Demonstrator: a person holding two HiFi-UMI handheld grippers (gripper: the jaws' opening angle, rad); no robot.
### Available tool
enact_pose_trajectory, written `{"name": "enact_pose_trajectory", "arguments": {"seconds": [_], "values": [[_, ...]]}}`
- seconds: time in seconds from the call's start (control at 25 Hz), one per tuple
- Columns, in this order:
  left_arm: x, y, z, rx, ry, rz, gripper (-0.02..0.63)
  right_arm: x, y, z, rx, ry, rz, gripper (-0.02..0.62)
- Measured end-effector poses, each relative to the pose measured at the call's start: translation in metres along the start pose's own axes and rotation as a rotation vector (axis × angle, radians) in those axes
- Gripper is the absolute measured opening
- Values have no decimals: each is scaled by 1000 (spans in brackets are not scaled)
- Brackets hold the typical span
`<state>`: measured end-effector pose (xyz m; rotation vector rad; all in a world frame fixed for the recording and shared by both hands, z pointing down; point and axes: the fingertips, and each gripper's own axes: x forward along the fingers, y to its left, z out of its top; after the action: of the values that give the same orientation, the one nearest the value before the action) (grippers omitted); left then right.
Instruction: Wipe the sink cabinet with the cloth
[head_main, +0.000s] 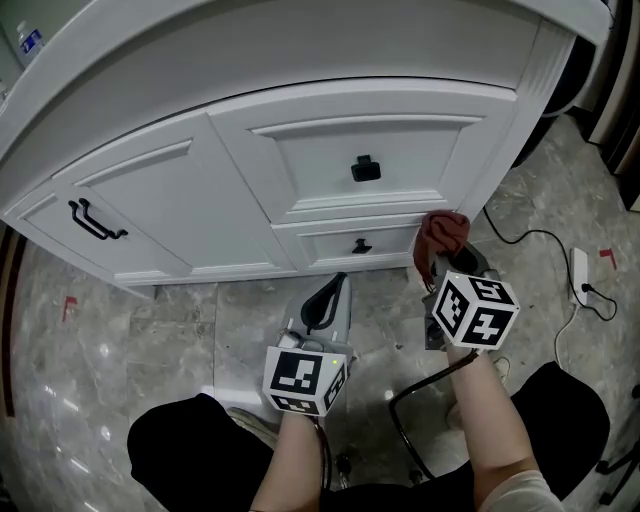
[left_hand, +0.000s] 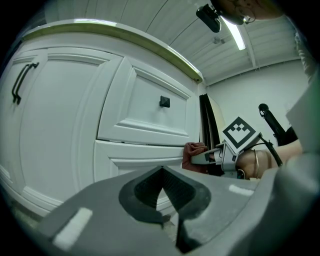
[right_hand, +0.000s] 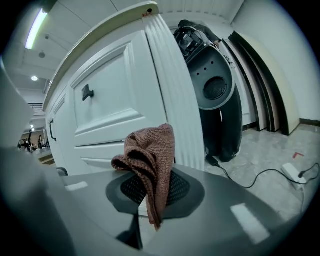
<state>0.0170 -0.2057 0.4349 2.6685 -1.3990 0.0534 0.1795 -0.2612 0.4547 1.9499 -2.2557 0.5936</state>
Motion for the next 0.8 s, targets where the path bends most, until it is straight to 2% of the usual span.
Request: {"name": "enact_pose_trajectory", "arguments": {"seconds": [0.2, 0.36, 0.52, 0.64, 0.8], "values": [[-15, 21, -9, 15, 18, 41, 0, 9, 63, -21, -38, 26, 137, 78], [-34, 55, -21, -3, 41, 106, 1, 25, 122, -50, -49, 77, 262, 78], [-51, 84, -28, -21, 45, 156, 1, 49, 175, -79, -67, 128, 352, 78], [-60, 100, -31, -20, 50, 173, 1, 65, 208, -97, -74, 164, 398, 78], [-64, 112, -33, -10, 58, 173, 1, 83, 225, -110, -55, 193, 407, 78]]}}
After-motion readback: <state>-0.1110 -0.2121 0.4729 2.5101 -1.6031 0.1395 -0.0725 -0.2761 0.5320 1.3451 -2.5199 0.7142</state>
